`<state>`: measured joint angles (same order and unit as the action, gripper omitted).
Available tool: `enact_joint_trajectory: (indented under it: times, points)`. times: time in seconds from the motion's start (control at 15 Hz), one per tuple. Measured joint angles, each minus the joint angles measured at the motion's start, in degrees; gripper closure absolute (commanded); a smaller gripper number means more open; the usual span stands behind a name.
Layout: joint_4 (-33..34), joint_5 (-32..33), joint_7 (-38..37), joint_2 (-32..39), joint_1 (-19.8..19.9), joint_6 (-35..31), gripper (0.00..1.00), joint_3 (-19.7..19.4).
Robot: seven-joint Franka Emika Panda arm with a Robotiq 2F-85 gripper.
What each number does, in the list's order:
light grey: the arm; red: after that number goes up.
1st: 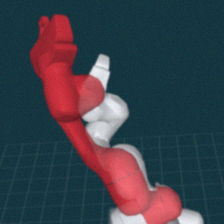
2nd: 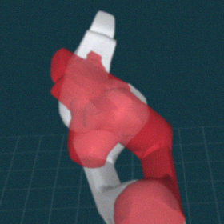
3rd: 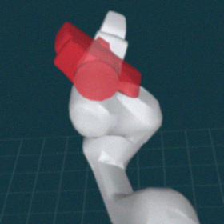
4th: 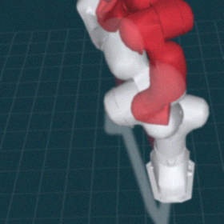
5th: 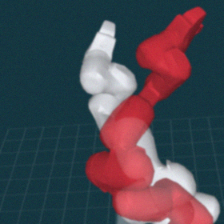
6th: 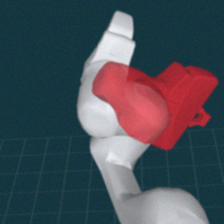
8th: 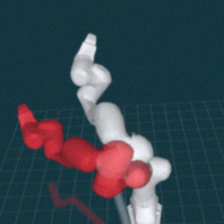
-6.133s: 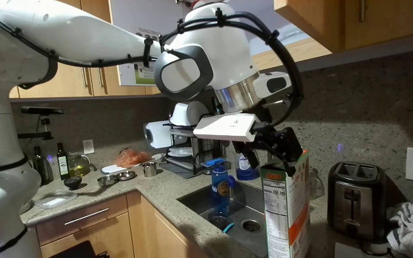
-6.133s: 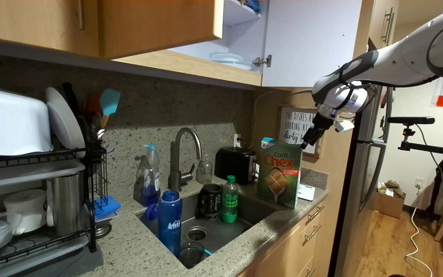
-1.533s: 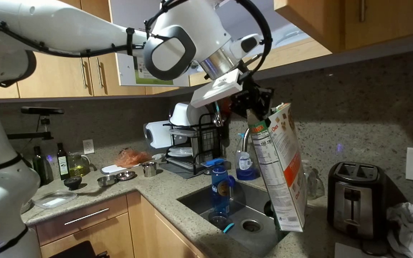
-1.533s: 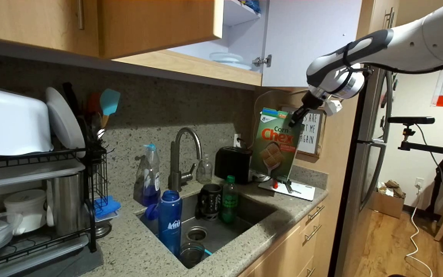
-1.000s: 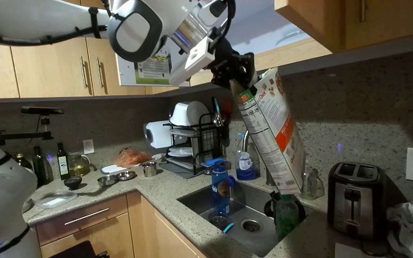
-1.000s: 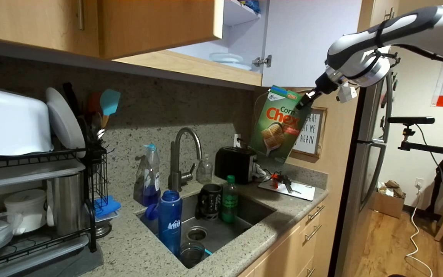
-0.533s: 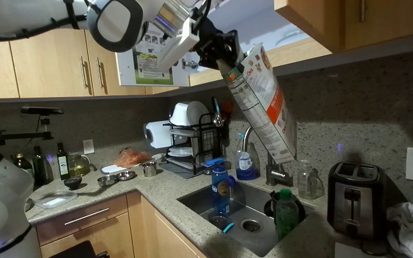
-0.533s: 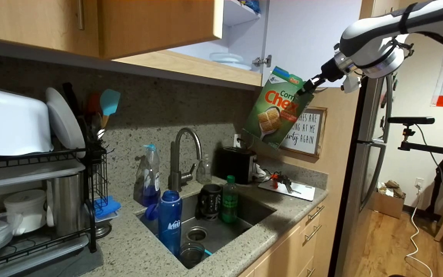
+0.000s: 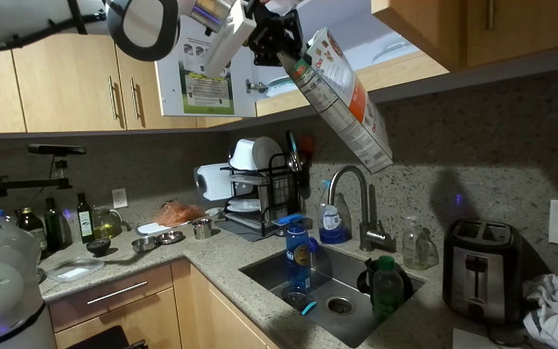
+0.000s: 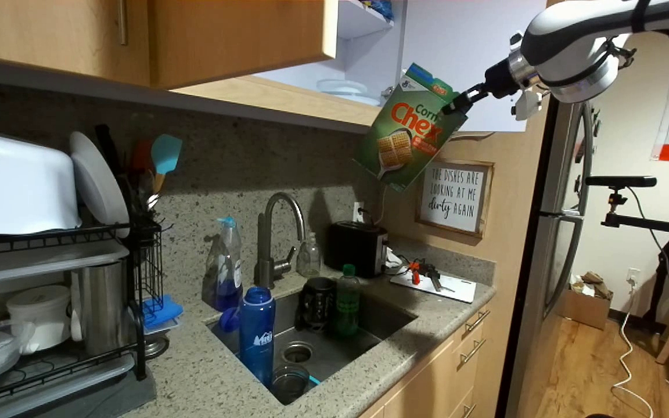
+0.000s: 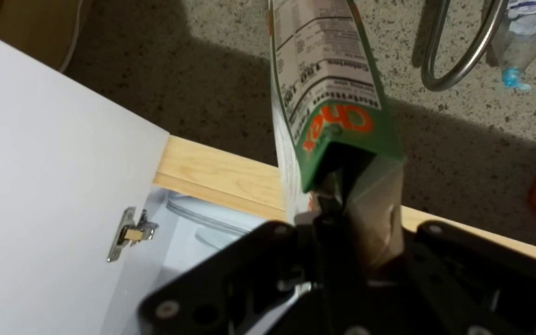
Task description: Pick up the green box from the counter and place it inside the open upper cabinet
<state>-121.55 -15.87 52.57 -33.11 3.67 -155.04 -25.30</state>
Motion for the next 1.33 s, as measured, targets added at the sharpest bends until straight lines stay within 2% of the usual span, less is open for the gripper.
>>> enact_joint_trajectory:
  times: [0.8, 1.0, 1.33]
  points:
    - [-0.6, 2.6, -0.5, -1.5, -1.9, -1.0, 0.93, -0.4]
    - [0.4, 5.8, -0.9, -1.4, -2.1, -0.1, 0.93, 0.0]
    - [4.2, 13.8, -4.4, -2.9, -0.6, 2.9, 0.94, 3.7]
